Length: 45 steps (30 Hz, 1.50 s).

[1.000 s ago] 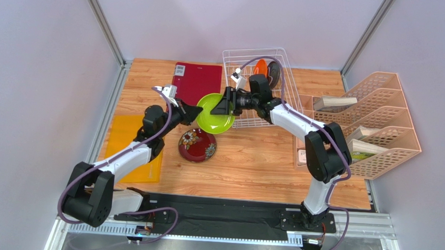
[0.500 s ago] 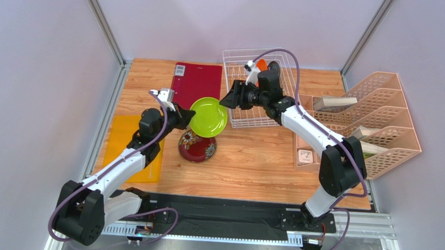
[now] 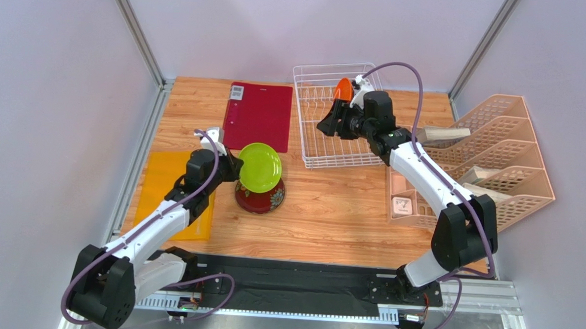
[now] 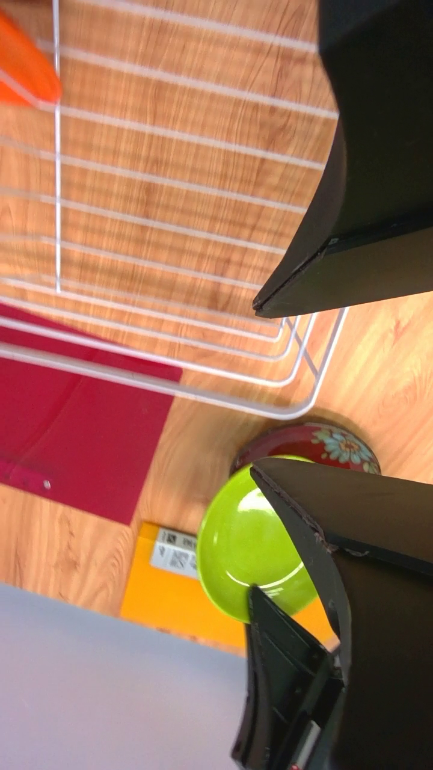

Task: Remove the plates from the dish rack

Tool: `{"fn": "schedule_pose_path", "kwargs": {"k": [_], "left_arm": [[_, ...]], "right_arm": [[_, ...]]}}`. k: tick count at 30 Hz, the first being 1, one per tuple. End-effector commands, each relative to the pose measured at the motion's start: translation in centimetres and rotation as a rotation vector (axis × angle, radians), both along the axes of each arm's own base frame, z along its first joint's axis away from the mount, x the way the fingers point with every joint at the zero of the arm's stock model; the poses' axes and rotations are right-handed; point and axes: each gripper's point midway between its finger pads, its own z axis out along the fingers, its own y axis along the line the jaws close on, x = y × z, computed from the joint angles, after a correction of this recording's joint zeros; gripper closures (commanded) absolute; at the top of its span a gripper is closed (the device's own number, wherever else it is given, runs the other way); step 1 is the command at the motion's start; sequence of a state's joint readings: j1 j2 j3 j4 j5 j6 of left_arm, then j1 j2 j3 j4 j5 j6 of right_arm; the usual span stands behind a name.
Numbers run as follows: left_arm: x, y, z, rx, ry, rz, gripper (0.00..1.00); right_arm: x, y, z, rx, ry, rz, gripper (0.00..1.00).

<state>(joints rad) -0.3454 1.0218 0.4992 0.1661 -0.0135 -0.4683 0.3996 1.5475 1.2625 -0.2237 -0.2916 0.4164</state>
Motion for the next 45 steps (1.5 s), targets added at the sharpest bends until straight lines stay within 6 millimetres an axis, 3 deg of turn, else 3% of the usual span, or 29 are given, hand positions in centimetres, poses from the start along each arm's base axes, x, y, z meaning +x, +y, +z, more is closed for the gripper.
{"fn": "schedule_pose_path", "kwargs": {"k": [1,10,16,20,23,24,26,27,29,31,32,41,45], "left_arm": [[-0.5,0.6,-2.0,-0.011,0.055,0.049,1.00],[-1.6,0.9,-5.8,-0.019,0.161,0.078,1.00],[-2.1,0.4,-7.2,-0.034,0.219,0.067,1.00],[-2.6,0.3,-8.1,-0.021,0.280,0.060,1.00],[-3.0,0.3,-8.6,-0.010,0.314,0.051,1.00],[-3.1,0.3,-8.6,-0.010,0.314,0.051,1.00],[-3.3,0.6,-8.8,-0.005,0.318,0.064,1.00],[-3.3,0.7,-8.9,-0.003,0.320,0.067,0.91],[-3.4,0.8,-9.0,0.004,0.321,0.065,0.86],[-3.5,0.8,-9.1,0.008,0.323,0.066,0.77],[-3.5,0.8,-9.2,0.009,0.326,0.064,0.75],[-3.5,0.9,-9.8,0.025,0.343,0.062,0.59],[-3.5,0.9,-10.1,0.030,0.351,0.062,0.53]], "right_arm": [[1.8,-2.4,2.1,-0.055,-0.083,-0.092,0.36],[5.1,-4.1,0.3,-0.116,-0.053,-0.170,0.37],[7.9,-7.3,-1.8,-0.225,0.017,-0.308,0.37],[9.8,-9.7,-2.0,-0.305,-0.018,-0.408,0.37],[11.4,-10.6,-2.5,-0.320,-0.027,-0.436,0.36],[12.0,-10.6,-3.6,-0.331,-0.010,-0.430,0.36],[13.1,-10.5,-3.1,-0.330,-0.026,-0.433,0.36],[13.7,-10.4,-4.3,-0.350,-0.015,-0.423,0.36],[14.9,-10.1,-3.6,-0.347,-0.042,-0.419,0.36],[15.9,-10.0,-4.7,-0.363,-0.035,-0.420,0.36],[16.5,-10.0,-4.2,-0.358,-0.050,-0.428,0.36],[19.7,-9.4,-5.7,-0.363,-0.057,-0.427,0.36],[21.3,-9.5,-5.4,-0.374,-0.087,-0.445,0.37]]}}
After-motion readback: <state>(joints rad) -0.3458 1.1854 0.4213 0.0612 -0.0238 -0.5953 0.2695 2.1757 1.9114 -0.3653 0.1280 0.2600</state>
